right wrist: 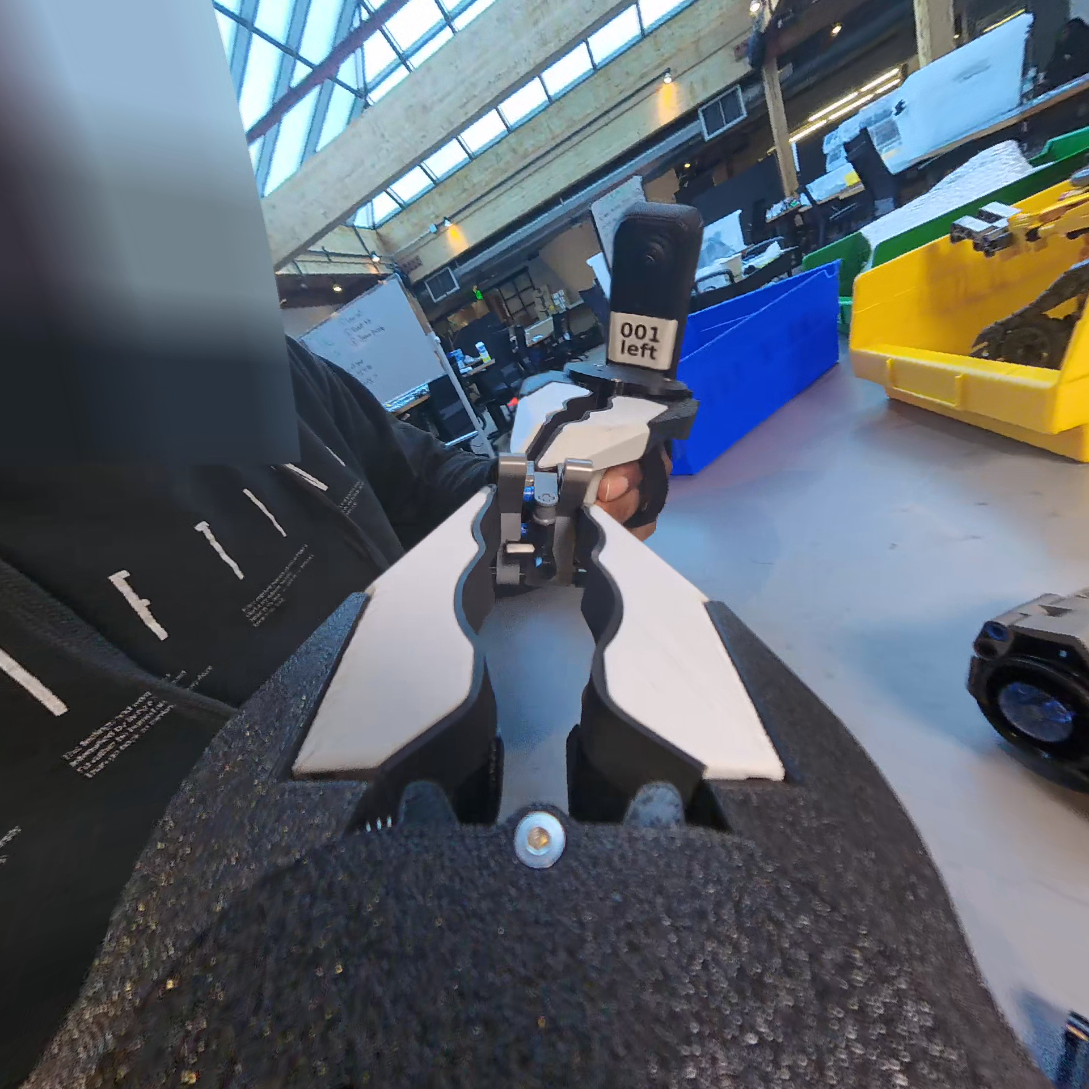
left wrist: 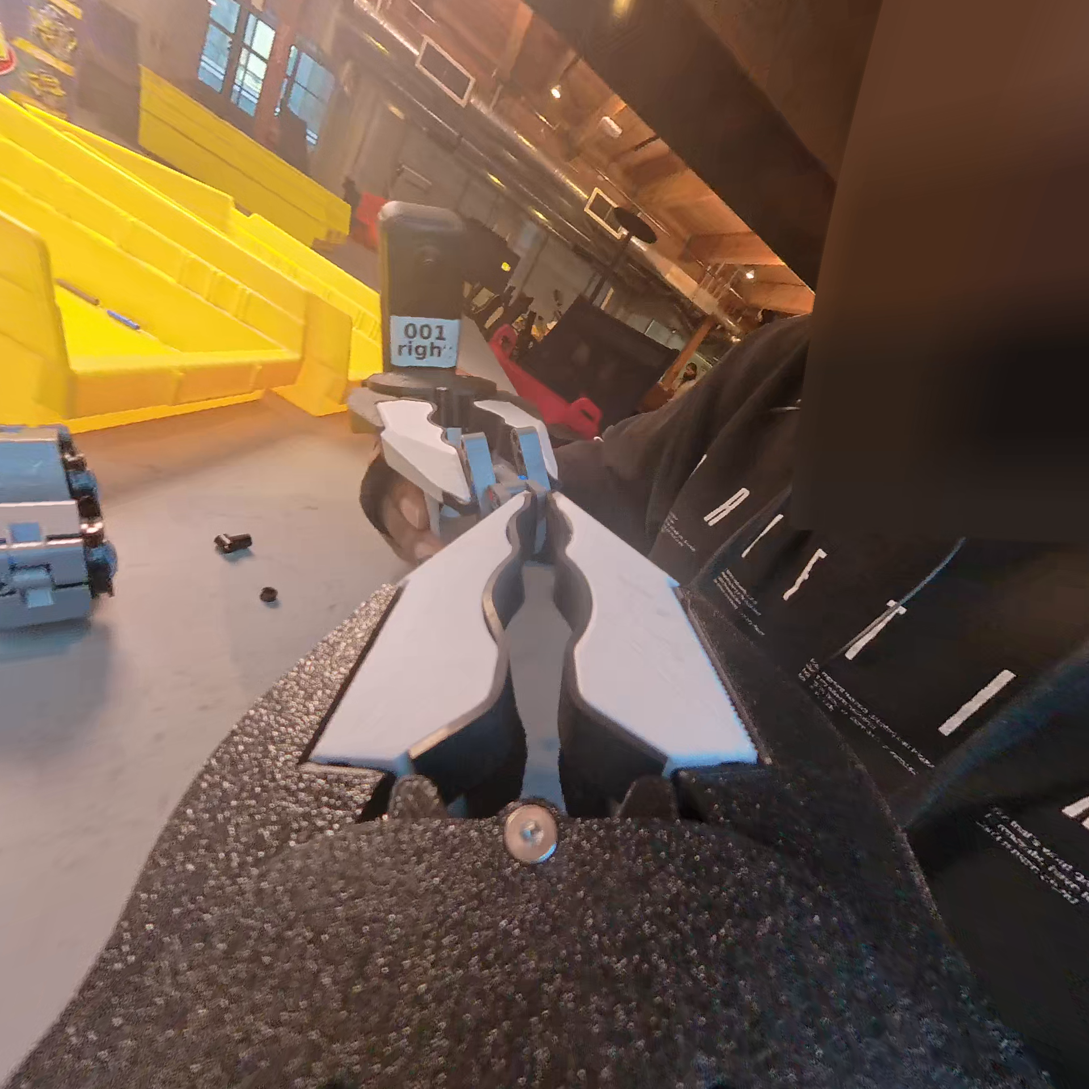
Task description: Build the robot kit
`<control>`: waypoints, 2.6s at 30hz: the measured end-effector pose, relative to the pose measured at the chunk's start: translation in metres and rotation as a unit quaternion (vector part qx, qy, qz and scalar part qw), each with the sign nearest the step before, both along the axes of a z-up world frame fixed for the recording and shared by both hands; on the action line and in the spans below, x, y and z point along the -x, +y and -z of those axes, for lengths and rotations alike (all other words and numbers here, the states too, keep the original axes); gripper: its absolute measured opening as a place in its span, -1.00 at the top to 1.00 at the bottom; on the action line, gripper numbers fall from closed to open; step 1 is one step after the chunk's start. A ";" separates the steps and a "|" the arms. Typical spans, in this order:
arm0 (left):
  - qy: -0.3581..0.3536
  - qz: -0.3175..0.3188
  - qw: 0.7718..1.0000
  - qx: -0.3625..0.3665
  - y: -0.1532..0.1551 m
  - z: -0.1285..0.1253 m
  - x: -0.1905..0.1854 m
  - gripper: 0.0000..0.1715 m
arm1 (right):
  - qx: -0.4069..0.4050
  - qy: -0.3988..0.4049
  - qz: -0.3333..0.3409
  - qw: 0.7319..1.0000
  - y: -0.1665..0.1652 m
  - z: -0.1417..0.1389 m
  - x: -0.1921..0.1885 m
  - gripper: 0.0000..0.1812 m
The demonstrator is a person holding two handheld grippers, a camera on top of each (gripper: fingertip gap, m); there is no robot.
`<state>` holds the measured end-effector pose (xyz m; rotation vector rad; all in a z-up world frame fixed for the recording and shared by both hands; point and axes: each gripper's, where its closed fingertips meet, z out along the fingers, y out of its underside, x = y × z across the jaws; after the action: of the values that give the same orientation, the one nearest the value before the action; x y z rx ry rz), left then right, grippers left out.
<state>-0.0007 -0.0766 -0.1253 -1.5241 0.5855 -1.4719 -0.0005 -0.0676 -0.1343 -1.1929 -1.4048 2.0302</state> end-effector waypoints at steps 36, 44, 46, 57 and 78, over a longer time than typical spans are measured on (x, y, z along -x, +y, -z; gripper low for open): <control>0.402 -0.131 0.864 -0.273 0.017 0.050 0.011 0.81 | 0.286 -0.170 -0.051 0.942 0.008 0.034 0.013 0.71; 0.442 -0.187 0.842 -0.246 0.034 0.056 0.020 0.82 | 0.127 -0.173 0.052 0.975 0.018 0.041 0.021 0.59; 0.460 -0.201 0.830 -0.243 0.038 0.059 0.022 0.82 | 0.035 -0.180 0.103 0.978 0.022 0.045 0.024 0.58; 0.463 -0.199 0.838 -0.211 0.038 0.069 0.017 0.84 | -0.142 -0.186 0.176 0.956 0.034 0.055 0.020 0.89; 0.312 -0.174 0.918 -0.173 0.034 0.048 0.017 0.79 | -0.256 -0.120 0.193 0.940 0.037 0.041 0.016 0.93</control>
<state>-0.0179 -0.0426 -0.1730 -1.6921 0.8395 -0.5556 -0.0163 -0.0306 -0.1752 -1.3664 -1.5347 1.1863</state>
